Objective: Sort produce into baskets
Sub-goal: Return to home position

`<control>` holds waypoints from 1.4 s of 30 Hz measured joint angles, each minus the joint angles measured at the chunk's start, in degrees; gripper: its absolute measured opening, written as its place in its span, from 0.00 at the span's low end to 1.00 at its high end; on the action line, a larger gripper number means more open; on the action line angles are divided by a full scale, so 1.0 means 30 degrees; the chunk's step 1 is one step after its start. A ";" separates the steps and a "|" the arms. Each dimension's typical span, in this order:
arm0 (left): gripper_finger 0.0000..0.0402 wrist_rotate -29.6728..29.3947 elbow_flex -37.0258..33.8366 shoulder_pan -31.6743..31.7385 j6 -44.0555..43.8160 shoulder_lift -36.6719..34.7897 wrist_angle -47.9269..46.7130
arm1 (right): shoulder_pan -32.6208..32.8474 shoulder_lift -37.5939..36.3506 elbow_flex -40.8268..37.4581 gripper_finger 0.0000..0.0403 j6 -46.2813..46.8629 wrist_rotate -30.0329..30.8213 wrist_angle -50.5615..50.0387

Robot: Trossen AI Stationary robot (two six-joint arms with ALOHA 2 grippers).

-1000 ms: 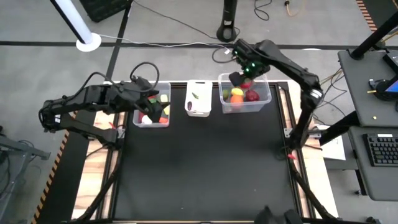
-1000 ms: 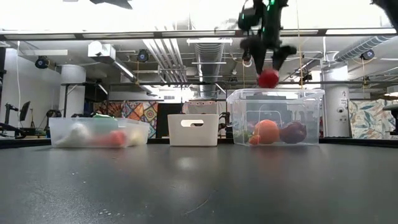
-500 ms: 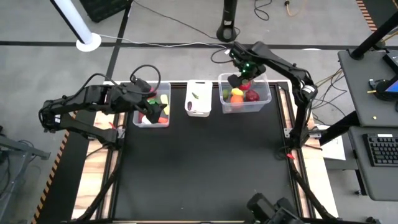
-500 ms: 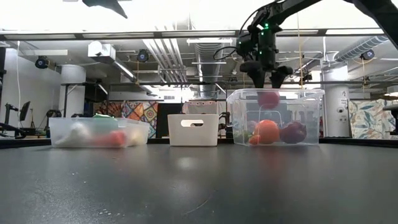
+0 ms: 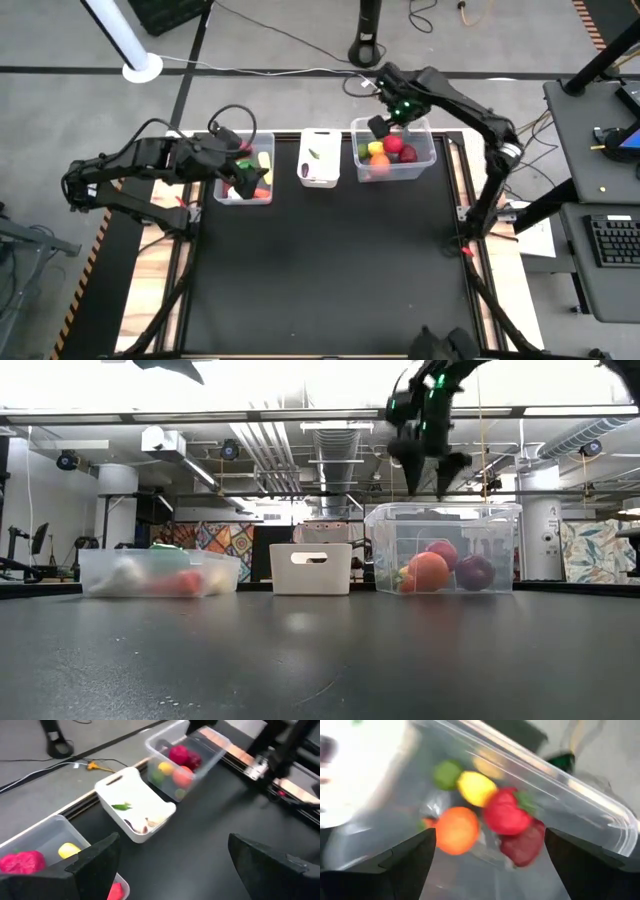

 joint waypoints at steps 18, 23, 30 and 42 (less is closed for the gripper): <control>0.86 -1.2586 -0.7560 -1.3439 -0.2668 -0.4225 0.8075 | 1.0206 -1.4431 -1.3404 0.90 0.2457 -0.1791 1.6174; 0.86 -1.3440 -0.9983 -1.2176 -0.1593 -0.5696 0.9399 | 1.0991 -1.6767 -1.7024 0.90 -0.1203 -0.5759 2.0221; 0.86 -0.5582 -1.5251 -0.8892 0.8049 -0.8876 2.1819 | 1.0865 -2.0003 -2.2428 0.90 -0.0986 -0.6000 2.4985; 0.86 0.7080 -1.8566 0.1912 0.8160 -1.6086 2.0976 | 1.0835 -2.4109 -2.7054 0.90 -0.0717 -0.6728 2.9134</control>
